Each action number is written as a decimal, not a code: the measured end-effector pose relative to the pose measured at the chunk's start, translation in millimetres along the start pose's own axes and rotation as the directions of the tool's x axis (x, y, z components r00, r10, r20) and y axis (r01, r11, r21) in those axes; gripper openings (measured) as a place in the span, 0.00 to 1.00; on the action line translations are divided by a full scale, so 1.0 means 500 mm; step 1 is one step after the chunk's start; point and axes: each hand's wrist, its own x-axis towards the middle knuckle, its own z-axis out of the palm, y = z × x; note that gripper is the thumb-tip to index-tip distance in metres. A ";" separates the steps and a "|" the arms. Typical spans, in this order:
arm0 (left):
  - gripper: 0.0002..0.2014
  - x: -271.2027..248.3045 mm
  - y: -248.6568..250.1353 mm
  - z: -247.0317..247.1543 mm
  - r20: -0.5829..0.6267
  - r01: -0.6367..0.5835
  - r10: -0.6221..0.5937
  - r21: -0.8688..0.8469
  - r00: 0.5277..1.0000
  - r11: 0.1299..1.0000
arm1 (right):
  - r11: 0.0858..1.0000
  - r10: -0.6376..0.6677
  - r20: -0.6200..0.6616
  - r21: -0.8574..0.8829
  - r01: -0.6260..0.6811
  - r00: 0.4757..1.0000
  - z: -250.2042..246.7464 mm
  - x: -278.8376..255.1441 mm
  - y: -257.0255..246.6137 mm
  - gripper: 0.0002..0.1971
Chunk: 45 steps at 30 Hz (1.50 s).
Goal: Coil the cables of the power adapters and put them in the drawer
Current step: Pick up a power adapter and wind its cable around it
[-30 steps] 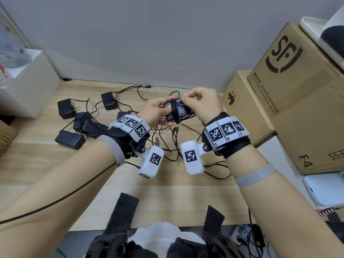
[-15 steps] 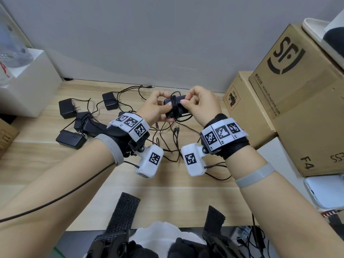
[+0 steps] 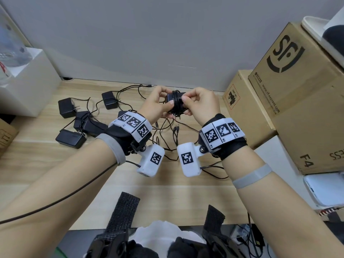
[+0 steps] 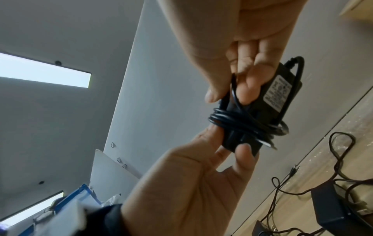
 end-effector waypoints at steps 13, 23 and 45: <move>0.11 -0.006 0.006 0.002 0.028 -0.085 0.082 0.108 0.996 0.990 | 0.978 0.086 -0.078 0.195 -0.069 0.993 0.009 -0.011 -0.008 0.18; 0.10 -0.007 0.000 -0.001 -0.019 -0.118 0.121 0.135 0.992 0.984 | 0.990 0.083 -0.137 0.122 -0.067 0.987 0.020 -0.006 -0.002 0.18; 0.12 0.012 0.001 0.000 -0.056 -0.090 0.096 0.102 0.994 0.991 | 0.998 -0.066 0.166 0.014 0.064 0.984 -0.003 0.020 0.037 0.10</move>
